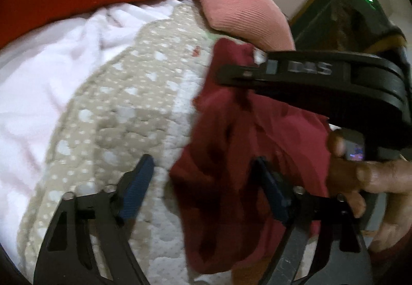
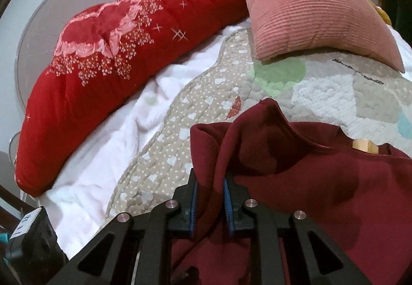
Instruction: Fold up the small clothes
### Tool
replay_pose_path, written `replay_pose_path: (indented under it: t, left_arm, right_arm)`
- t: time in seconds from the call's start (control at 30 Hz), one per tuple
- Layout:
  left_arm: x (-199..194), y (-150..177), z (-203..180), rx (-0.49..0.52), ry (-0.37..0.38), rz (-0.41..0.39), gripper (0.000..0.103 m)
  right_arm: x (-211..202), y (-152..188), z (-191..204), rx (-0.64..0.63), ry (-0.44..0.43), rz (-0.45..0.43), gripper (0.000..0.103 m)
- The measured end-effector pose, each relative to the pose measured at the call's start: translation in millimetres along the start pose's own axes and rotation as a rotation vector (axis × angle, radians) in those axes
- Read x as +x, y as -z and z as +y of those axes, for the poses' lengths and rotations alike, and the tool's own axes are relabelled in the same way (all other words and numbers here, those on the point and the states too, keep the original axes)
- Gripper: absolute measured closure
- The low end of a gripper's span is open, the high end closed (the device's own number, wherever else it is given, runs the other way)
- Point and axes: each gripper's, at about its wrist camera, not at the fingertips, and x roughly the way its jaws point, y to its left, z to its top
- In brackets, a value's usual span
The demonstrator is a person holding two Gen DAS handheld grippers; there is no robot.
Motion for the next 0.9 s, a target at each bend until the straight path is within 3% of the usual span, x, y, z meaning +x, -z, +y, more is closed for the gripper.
replay_pose_path:
  t: [0.07,0.13,0.2,0.5,0.53,0.6,0.63,0.7,0.9]
  left_arm:
    - [4.6,0.9,-4.7,0.023,0.001,0.015,0.038]
    - [5.8,1.2,-5.8,0.028,-0.003,0.007,0.039]
    - [5.7,0.8,-5.1,0.017,0.005,0.01,0.04]
    - [5.4,-0.6,5.1,-0.04,0.03,0.018,0.043]
    - [5.6,-0.7,5.0,-0.04,0.029,0.02,0.041]
    - [5.8,-0.8,4.4,-0.039,0.034,0.019,0.039]
    - [6.1,-0.7,3.5,-0.032,0.032,0.019,0.037]
    - [7.9,-1.0,0.7,-0.016,0.025,0.015,0.035]
    - [8.1,2.7,-6.0,0.018,-0.003,0.0,0.033]
  right_arm:
    - [7.0,-0.6,3.9,-0.02,0.024,0.017,0.086]
    - [14.2,-2.1,9.1,-0.037,0.048,0.043,0.076]
    - [18.7,-5.0,13.5,-0.055,0.064,0.066,0.057]
    - [41.8,-9.7,27.8,-0.158,0.124,0.151,0.049]
    - [43.2,-7.7,28.1,-0.174,0.131,0.147,0.049]
    - [41.3,-4.8,26.4,-0.175,0.151,0.124,0.067]
    - [38.4,-3.0,24.5,-0.178,0.16,0.111,0.07]
    - [25.5,-2.5,15.5,-0.128,0.098,0.077,0.083]
    - [-19.5,-4.1,-9.8,-0.004,-0.07,-0.022,0.088]
